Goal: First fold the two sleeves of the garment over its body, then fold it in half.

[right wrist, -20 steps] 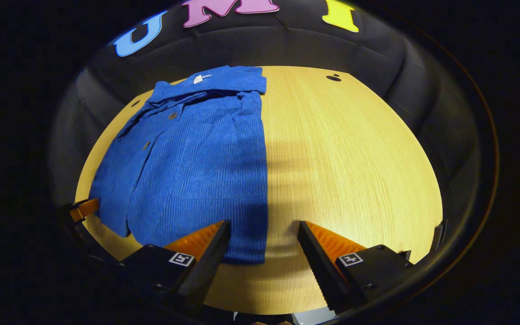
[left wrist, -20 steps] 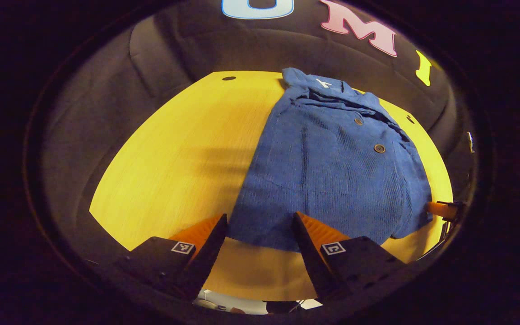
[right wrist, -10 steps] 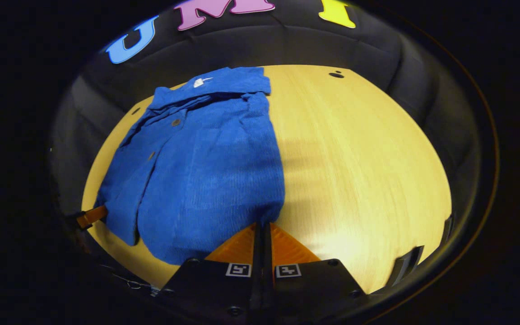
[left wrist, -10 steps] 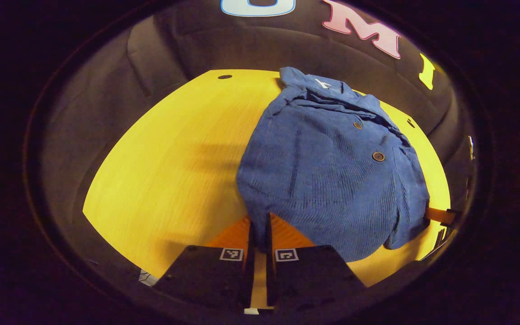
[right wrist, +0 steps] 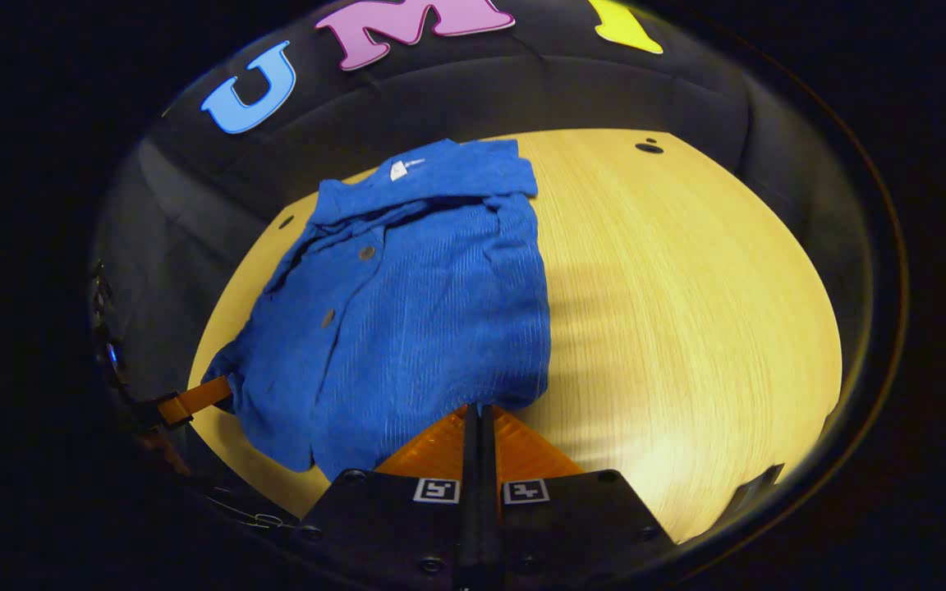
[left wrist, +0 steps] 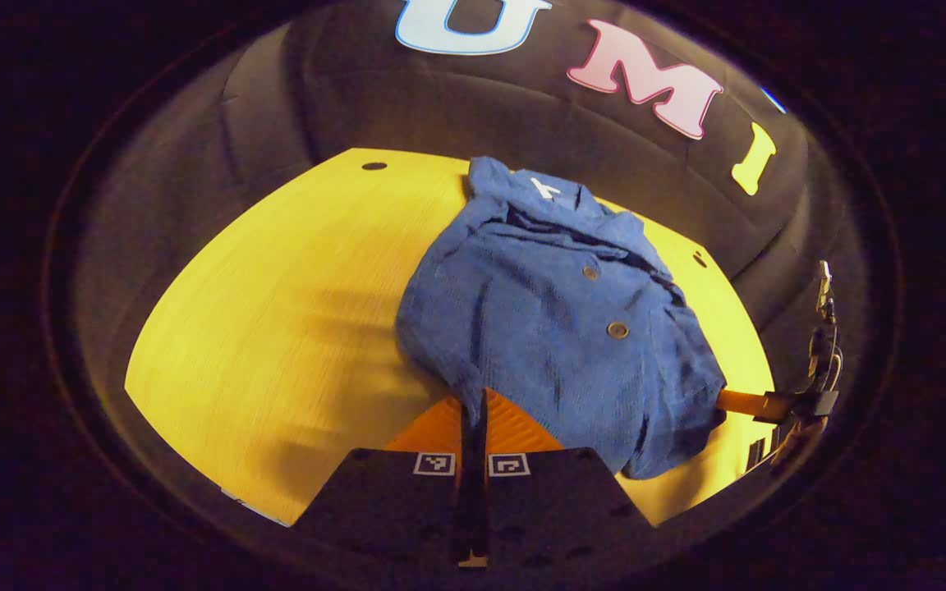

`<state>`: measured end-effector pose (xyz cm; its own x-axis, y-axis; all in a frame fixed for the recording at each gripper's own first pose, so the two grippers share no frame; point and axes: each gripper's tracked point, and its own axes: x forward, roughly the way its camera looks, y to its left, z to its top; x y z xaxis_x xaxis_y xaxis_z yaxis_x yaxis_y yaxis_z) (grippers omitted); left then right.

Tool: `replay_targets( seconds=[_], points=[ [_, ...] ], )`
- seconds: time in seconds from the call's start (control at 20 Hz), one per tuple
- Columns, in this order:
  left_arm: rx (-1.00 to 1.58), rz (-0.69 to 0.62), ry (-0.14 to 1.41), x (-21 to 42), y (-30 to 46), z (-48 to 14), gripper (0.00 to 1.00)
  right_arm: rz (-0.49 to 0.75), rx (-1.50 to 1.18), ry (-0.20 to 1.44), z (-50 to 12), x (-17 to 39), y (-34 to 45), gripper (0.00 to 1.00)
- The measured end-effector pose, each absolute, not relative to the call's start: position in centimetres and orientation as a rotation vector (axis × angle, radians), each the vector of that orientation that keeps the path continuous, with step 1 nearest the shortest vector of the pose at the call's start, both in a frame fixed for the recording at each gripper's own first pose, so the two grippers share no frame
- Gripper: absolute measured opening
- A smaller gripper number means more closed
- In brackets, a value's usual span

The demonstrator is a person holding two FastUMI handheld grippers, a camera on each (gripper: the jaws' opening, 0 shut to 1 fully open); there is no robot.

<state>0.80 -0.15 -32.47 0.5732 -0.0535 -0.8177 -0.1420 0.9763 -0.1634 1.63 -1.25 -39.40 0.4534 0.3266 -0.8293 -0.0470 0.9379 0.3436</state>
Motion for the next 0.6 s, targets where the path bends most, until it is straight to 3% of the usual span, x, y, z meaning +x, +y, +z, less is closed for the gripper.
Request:
replay_targets(
  seconds=[0.6],
  points=[
    [-0.211,-0.001,0.61,19.6,0.0,-21.9,0.0,0.241,0.345,0.672,-28.5,20.0,-1.2,0.05]
  ],
)
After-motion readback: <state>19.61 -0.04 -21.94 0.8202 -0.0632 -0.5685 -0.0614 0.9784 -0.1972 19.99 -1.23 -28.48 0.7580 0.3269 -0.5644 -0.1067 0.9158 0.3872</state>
